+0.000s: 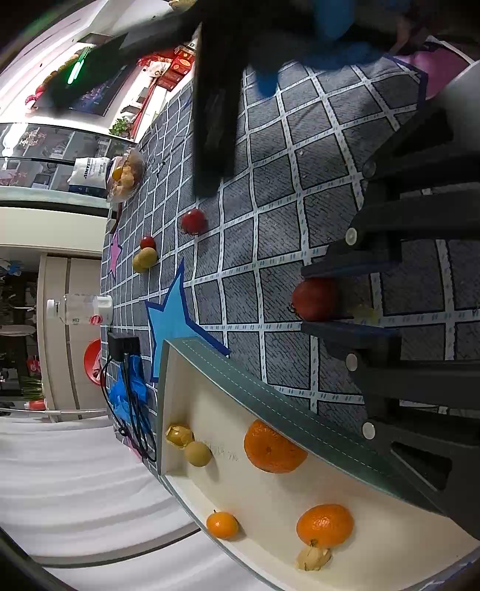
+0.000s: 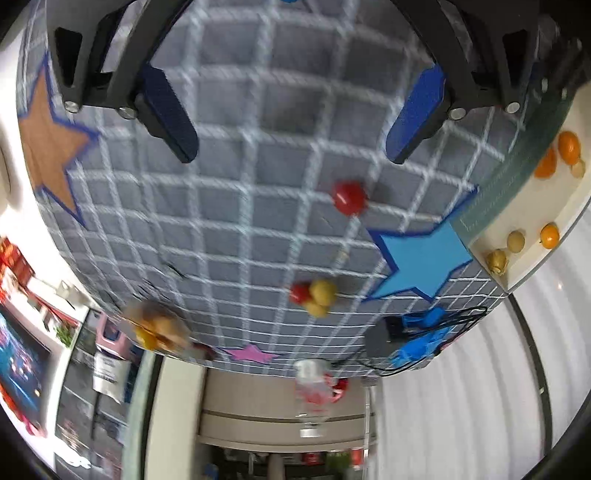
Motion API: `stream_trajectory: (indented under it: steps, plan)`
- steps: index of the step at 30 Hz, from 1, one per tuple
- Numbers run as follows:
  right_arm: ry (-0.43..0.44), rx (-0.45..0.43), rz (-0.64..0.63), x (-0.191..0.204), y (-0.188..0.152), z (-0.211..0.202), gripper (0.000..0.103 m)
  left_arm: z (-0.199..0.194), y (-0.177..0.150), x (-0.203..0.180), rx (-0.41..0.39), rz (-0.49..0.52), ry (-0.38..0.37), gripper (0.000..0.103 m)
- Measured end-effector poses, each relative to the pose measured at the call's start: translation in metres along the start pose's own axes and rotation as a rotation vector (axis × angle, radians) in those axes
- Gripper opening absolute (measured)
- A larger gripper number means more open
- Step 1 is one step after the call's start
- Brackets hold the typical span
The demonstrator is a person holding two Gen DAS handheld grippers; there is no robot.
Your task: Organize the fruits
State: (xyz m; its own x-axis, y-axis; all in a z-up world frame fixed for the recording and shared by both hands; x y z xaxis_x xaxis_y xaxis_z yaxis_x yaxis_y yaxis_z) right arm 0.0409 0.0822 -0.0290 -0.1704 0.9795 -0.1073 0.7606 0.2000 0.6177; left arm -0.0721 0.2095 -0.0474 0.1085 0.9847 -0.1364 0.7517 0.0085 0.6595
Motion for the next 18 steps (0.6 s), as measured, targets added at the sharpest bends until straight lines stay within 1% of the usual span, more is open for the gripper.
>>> stream_trajectory:
  steps: [2, 3, 4, 5, 6, 7, 8, 12, 18]
  plan:
    - [0.010, 0.027, -0.017, 0.012, 0.006, 0.013, 0.069, 0.000, 0.000, 0.000, -0.001, -0.003, -0.004, 0.025]
    - [0.026, 0.055, -0.013, 0.017, 0.008, 0.024, 0.068, 0.000, -0.001, 0.000, -0.001, -0.004, -0.004, 0.025]
    - [0.028, 0.063, -0.009, 0.019, 0.007, 0.028, 0.067, 0.000, -0.001, 0.000, -0.001, -0.004, -0.005, 0.025]
    - [0.009, 0.037, -0.021, 0.022, 0.008, 0.027, 0.059, -0.001, -0.001, 0.000, -0.001, -0.004, -0.004, 0.025]
    - [0.018, 0.026, -0.025, 0.023, 0.010, 0.027, 0.040, -0.001, -0.001, 0.000, -0.001, -0.004, -0.005, 0.025]
    - [0.021, 0.023, -0.029, 0.025, 0.011, 0.026, 0.028, -0.001, -0.001, 0.000, -0.001, -0.005, -0.005, 0.025]
    - [0.022, 0.027, -0.031, 0.027, 0.011, 0.025, 0.023, -0.001, -0.001, 0.000, -0.001, -0.004, -0.005, 0.025]
    - [0.024, 0.018, -0.029, 0.026, 0.007, 0.019, 0.023, -0.001, -0.001, 0.001, -0.001, -0.007, -0.008, 0.025]
    - [0.062, 0.017, -0.022, 0.016, -0.008, -0.002, 0.023, -0.001, -0.002, 0.000, -0.003, -0.009, -0.011, 0.025]
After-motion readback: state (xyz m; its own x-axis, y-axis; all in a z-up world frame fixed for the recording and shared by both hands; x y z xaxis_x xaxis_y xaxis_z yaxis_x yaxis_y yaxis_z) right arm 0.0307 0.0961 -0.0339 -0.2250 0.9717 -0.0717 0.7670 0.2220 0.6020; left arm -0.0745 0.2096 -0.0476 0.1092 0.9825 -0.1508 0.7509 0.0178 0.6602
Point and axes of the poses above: each gripper's, at about its wrist camera, not at the fingertips, and z roughly the way its jaws point, x to its left, y to its top, the point moved 6 cm from there along z, roughly the way its jaws point, and after that the axes turned 7 degrees about -y, right-handed, at the moved point
